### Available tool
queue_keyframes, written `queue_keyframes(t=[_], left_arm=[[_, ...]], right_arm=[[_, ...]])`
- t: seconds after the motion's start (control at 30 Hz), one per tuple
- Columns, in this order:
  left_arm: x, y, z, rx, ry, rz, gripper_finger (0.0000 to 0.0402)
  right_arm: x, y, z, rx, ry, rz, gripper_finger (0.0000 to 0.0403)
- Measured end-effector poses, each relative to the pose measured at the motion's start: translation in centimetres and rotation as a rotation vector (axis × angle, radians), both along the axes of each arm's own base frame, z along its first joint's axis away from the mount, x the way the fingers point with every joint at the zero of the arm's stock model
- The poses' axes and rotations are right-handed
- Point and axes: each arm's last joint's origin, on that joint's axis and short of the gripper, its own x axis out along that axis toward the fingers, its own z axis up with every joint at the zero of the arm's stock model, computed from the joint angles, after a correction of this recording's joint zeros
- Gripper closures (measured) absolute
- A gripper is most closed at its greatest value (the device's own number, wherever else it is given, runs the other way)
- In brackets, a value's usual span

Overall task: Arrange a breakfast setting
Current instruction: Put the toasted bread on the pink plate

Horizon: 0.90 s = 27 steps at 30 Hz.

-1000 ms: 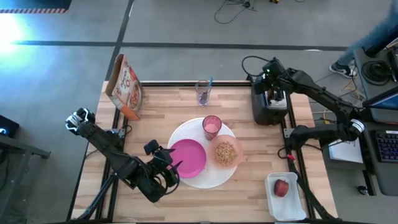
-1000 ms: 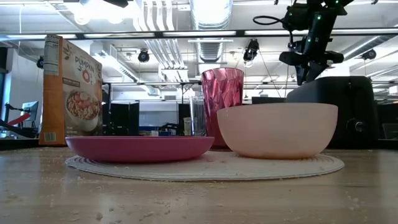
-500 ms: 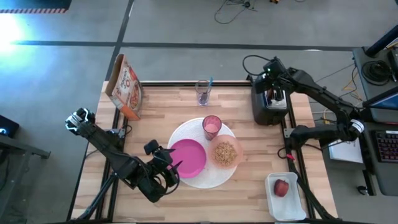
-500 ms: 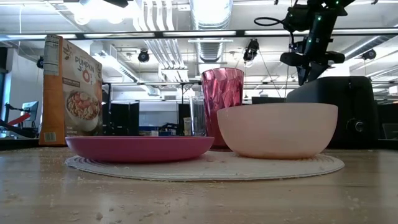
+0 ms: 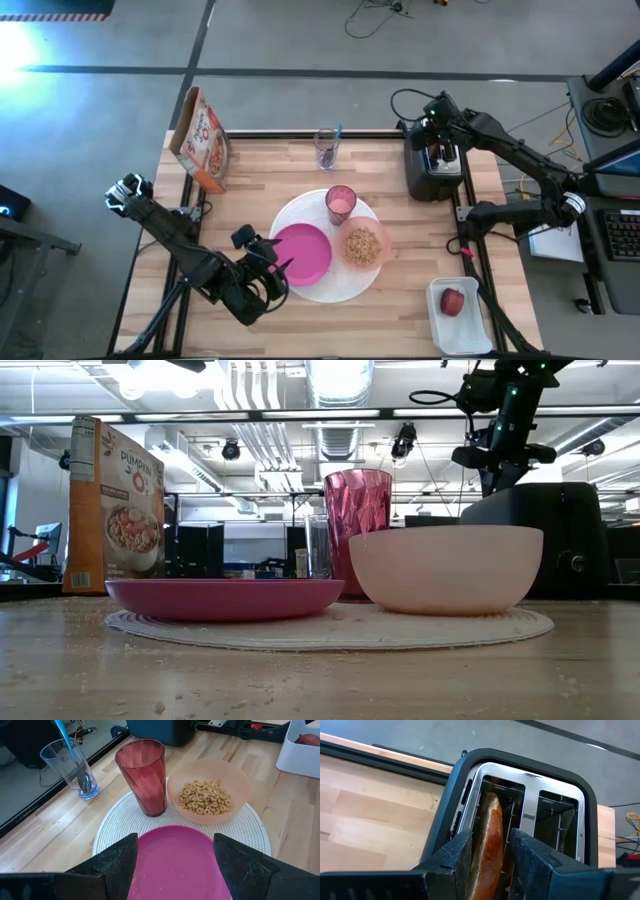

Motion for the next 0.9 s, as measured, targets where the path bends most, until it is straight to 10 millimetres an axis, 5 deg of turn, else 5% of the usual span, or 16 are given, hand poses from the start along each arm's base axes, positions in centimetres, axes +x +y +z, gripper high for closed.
queue_keyframes(t=[0.9], left_arm=[[0.0, 0.0, 0.0, 0.004, 0.005, 0.0, 0.0159]], right_arm=[[-0.1, 0.1, -1.6, 0.023, 0.026, 0.008, 0.0331]])
